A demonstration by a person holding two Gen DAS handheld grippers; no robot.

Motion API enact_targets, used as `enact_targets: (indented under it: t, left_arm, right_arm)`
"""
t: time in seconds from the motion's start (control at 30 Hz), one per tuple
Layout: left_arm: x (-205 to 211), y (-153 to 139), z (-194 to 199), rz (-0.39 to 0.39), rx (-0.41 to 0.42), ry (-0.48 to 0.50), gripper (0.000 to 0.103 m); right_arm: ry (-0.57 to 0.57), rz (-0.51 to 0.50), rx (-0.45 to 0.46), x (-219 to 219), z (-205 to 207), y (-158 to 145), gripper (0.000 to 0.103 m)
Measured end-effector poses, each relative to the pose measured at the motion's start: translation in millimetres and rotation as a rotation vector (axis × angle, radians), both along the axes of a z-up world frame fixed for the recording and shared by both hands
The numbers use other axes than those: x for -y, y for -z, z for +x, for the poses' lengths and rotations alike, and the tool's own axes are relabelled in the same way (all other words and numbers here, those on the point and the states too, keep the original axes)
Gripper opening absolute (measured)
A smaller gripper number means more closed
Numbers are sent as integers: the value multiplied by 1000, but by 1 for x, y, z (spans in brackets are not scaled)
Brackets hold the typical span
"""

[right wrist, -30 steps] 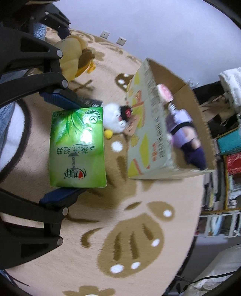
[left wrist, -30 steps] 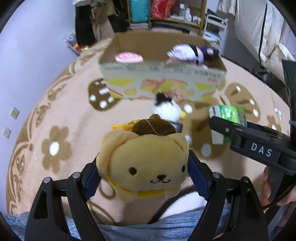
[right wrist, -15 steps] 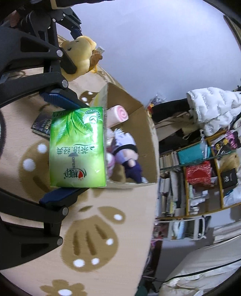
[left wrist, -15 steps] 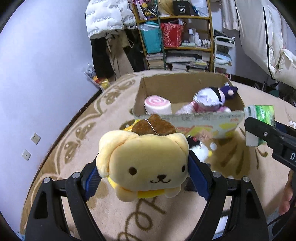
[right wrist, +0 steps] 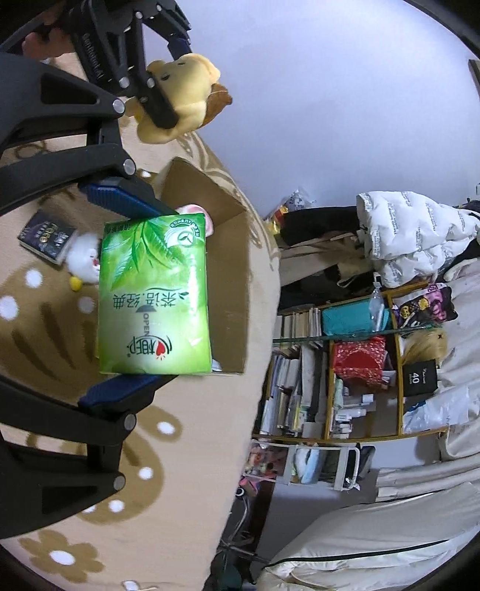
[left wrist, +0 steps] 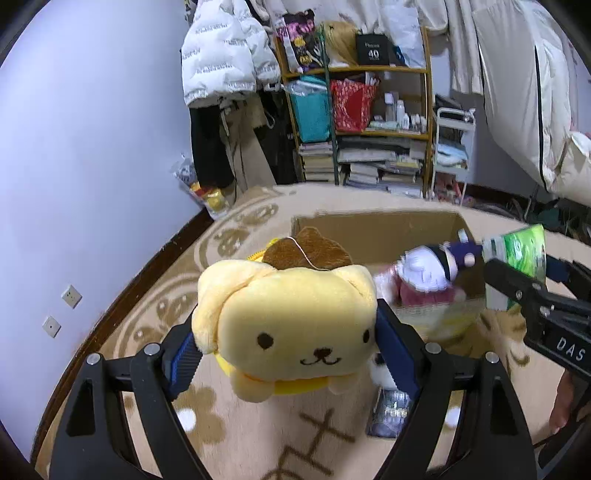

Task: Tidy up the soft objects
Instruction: 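Lift and carry the dog plush and green tissue pack over the box with both tools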

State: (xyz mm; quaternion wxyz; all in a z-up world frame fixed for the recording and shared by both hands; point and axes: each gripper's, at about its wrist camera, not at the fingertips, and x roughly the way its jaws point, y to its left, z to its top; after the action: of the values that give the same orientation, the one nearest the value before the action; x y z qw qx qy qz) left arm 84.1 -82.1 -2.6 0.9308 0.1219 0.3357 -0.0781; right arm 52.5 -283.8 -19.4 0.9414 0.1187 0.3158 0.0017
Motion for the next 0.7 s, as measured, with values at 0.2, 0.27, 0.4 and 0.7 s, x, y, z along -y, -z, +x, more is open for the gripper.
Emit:
enact_targets:
  t: [0.2,0.27,0.4,0.7]
  left_arm:
    - [4,-12,22,-20,22,0,84]
    - [5,-14,28,-39,20,-1,84]
    - [5,-16,38,-44,35,-8,84]
    - [8,2,63,-68,25,4,84]
  right_arm:
    - [5,-26,30,4,15,-9,78]
    - [10,-25,39,5,19,-10,78]
    - [25,29,44,10,28,-7,78]
    - [29,46,58,17,44,-2,79]
